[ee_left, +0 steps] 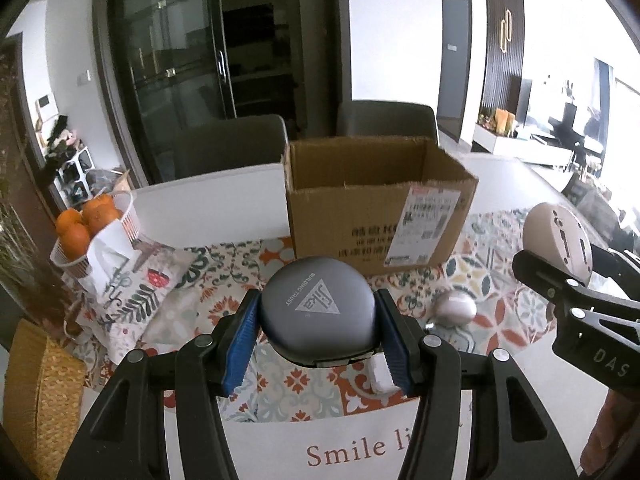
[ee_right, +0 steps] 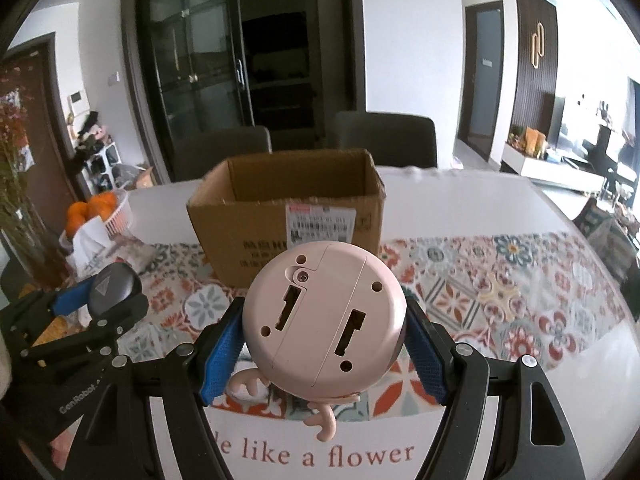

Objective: Organize rigid objects

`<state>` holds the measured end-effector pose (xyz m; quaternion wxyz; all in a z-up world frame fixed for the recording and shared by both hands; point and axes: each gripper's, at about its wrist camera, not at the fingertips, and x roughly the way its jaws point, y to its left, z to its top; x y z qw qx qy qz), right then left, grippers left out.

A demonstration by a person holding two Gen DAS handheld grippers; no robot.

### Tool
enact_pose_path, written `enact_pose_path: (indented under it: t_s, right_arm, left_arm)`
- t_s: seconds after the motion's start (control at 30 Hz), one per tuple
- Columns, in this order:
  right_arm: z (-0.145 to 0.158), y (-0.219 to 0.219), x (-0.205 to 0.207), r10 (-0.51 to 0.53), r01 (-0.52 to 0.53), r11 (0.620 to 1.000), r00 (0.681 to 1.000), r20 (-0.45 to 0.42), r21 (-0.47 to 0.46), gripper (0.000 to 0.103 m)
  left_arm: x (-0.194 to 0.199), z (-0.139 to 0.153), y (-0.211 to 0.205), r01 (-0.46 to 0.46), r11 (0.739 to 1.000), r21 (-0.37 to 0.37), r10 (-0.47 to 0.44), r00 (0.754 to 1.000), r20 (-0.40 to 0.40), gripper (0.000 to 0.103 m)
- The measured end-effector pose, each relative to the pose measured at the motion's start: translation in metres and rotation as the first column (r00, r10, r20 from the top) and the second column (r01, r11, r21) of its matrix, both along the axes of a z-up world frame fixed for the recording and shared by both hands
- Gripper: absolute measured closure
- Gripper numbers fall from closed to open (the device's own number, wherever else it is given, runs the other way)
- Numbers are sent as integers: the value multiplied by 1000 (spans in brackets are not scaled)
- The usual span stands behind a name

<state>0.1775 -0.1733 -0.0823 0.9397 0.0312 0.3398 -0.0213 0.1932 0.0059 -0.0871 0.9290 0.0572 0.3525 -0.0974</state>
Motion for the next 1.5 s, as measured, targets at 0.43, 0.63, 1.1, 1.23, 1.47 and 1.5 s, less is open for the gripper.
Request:
enact_pose_path:
  t_s: [0.43, 0.63, 1.1, 1.23, 1.47, 1.5]
  right_arm:
    - [39, -9, 22, 32, -31, 999, 996, 79, -8, 28]
    - [55, -10, 36, 43, -43, 999, 991, 124, -2, 28]
    - [78, -21, 96, 82, -84, 996, 988, 133, 10, 28]
    - [82, -24, 114, 94, -95, 995, 988, 120, 4, 28]
    - [81, -27, 149, 120, -120, 993, 990, 74, -4, 28]
    - [82, -27, 153, 123, -123, 992, 990, 64, -4, 28]
  left_arm:
    - [18, 42, -6, -16, 999, -36, 18, 998, 66, 47]
    - [35, 58, -9, -11, 999, -51, 16, 995, 99, 47]
    - [89, 79, -18, 2, 998, -60, 6, 992, 128, 47]
    - [106, 80, -23, 10, 998, -55, -3, 993, 121, 47]
    - [142, 76, -31, 22, 998, -67, -19, 999, 50, 47]
    - [146, 75, -33, 23, 997, -69, -20, 999, 39, 47]
